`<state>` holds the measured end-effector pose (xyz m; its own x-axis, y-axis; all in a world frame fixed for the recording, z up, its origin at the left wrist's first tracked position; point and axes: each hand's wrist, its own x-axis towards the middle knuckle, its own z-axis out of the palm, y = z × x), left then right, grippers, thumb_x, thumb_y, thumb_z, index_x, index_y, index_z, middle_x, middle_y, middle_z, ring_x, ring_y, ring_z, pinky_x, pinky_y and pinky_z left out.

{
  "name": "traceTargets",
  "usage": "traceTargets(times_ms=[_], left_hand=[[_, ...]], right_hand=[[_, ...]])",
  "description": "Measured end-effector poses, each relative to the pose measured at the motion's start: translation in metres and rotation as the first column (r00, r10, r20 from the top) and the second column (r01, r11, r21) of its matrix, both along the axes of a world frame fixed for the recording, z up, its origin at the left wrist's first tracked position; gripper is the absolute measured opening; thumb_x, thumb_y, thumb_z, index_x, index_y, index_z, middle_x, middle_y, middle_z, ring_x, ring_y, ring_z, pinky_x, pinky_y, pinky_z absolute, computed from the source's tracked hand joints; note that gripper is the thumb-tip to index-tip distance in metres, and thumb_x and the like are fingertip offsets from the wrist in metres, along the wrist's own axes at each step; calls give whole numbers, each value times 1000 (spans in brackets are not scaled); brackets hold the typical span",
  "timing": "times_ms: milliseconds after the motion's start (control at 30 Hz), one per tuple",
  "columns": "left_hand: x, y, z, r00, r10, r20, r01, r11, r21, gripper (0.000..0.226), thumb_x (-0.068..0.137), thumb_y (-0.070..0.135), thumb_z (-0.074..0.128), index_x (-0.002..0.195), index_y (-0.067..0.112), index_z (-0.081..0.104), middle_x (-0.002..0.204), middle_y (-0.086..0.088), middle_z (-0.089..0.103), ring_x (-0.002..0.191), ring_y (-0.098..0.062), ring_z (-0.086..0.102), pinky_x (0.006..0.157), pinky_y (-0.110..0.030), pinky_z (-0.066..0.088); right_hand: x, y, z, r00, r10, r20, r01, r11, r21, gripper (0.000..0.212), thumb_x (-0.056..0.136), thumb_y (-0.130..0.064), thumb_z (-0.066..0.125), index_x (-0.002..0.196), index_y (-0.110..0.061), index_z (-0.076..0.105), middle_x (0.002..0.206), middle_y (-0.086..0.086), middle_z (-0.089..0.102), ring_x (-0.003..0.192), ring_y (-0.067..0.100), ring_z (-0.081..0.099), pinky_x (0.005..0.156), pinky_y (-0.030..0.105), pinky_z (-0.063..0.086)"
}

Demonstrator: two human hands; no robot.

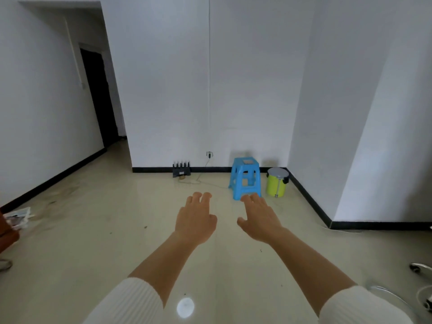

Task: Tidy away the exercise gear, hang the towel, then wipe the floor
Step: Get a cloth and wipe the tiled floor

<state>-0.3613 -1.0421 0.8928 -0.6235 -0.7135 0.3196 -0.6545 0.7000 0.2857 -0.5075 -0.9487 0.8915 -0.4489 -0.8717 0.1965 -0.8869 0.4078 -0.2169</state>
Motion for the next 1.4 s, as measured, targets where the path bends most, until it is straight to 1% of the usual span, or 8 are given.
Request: traceTargets(times_ms=[233, 400, 533, 767, 1000, 1133, 1267, 1400], left_hand=[[-174, -162, -8, 1000, 5, -5, -4, 990, 139, 60, 89, 23, 46, 145, 21, 25, 151, -2, 26, 135, -20, 28, 104, -36, 37], [-278, -263, -7, 1000, -23, -13, 25, 992, 127, 62, 89, 21, 46, 146, 21, 23, 151, -1, 26, 133, -19, 30, 102, -35, 39], [-361, -347, -22, 1000, -16, -9, 17, 985, 173, 62, 90, 23, 48, 146, 21, 22, 150, -2, 26, 134, -20, 29, 104, -36, 38], [-509, -518, -54, 997, -74, 21, 70, 984, 164, 56, 89, 23, 48, 141, 19, 30, 141, -3, 35, 127, -20, 35, 99, -34, 39], [-649, -679, -66, 992, -105, 77, 88, 976, 201, 47, 90, 22, 45, 136, 16, 36, 136, -3, 40, 122, -21, 38, 94, -32, 41], [-732, -750, -85, 986, -139, 92, 115, 967, 228, 49, 89, 23, 46, 137, 16, 36, 135, -3, 41, 123, -21, 39, 96, -35, 42], [-823, -819, -113, 983, -150, 101, 121, 961, 248, 50, 89, 25, 47, 137, 16, 36, 135, -3, 41, 123, -21, 39, 97, -36, 42], [-923, -884, -143, 983, -120, 137, 74, 951, 302, 47, 90, 27, 47, 134, 15, 38, 134, -3, 42, 122, -22, 40, 97, -37, 43]], right_hand=[[-175, -156, -5, 998, -30, -46, 33, 997, 63, 48, 91, -34, 51, 133, -14, 38, 130, 6, 40, 114, 24, 45, 91, 36, 44], [-279, -247, -9, 997, -62, -43, 66, 993, 95, 49, 90, -33, 52, 133, -14, 37, 128, 6, 40, 111, 25, 46, 89, 35, 44], [-356, -328, -22, 996, -72, -46, 76, 993, 93, 49, 91, -33, 51, 133, -15, 36, 127, 6, 41, 110, 25, 45, 89, 35, 43], [-494, -505, -52, 992, -126, -25, 128, 987, 100, 50, 90, -35, 50, 133, -15, 36, 126, 6, 41, 109, 25, 45, 88, 38, 43], [-630, -645, -70, 986, -161, -38, 165, 971, 174, 53, 90, -38, 48, 137, -18, 34, 136, 3, 38, 118, 25, 40, 91, 38, 37], [-716, -711, -87, 975, -222, 2, 215, 949, 229, 59, 91, -42, 49, 141, -18, 30, 144, 3, 32, 126, 25, 36, 97, 40, 36], [-808, -780, -110, 973, -227, 29, 211, 939, 270, 58, 91, -40, 49, 140, -17, 31, 141, 4, 34, 125, 26, 36, 97, 40, 36], [-912, -854, -135, 952, -259, 162, 208, 938, 278, 59, 90, -37, 49, 142, -17, 29, 142, 5, 33, 128, 26, 33, 99, 42, 36]])
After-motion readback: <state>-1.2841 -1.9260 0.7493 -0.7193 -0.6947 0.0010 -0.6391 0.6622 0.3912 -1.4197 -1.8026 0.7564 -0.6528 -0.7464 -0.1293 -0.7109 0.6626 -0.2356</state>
